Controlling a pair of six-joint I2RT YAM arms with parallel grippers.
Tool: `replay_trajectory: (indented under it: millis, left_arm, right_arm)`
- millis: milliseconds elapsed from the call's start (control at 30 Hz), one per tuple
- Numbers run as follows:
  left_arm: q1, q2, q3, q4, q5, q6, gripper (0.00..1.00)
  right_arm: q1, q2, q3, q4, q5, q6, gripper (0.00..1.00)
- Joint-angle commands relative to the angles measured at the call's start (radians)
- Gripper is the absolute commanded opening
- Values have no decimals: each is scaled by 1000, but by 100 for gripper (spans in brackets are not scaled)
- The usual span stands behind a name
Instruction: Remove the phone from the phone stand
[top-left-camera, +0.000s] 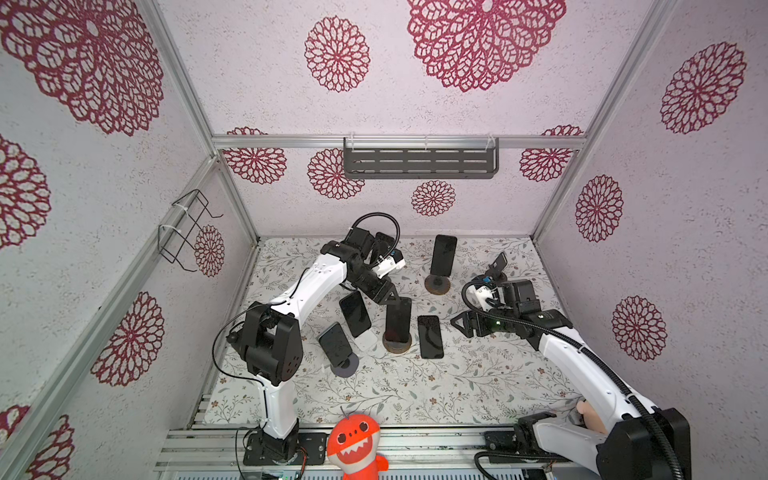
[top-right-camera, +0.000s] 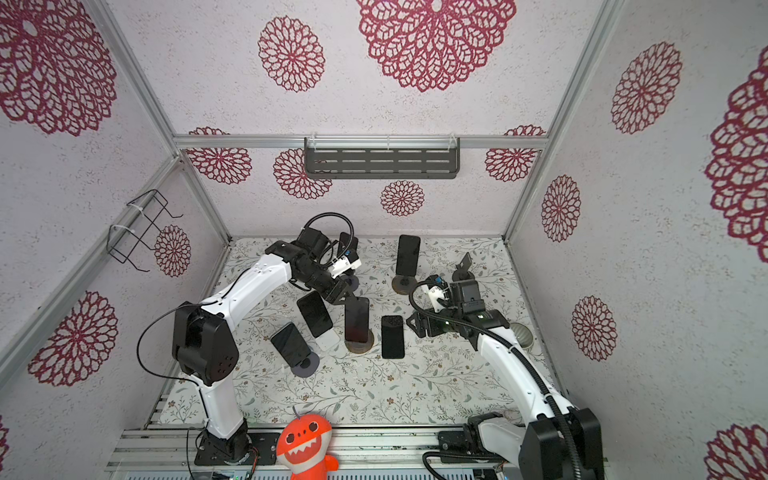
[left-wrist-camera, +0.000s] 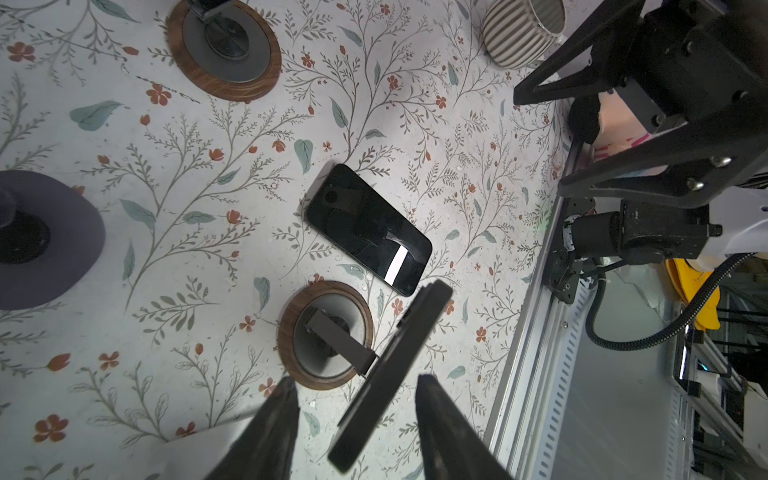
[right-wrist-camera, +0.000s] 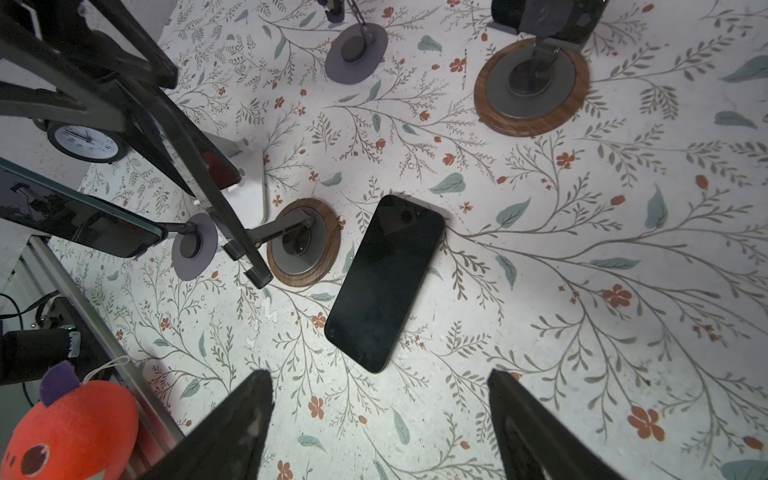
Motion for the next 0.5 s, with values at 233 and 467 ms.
replay_trajectory:
  millis: [233,467]
  left_arm:
    - [-14,11,26,-26,32,45,25]
    - [-21,17,35,-35,28,47,15]
  right_arm:
    - [-18,3,5,5,0,21,84]
    - [-23,7,6,3,9,21,84]
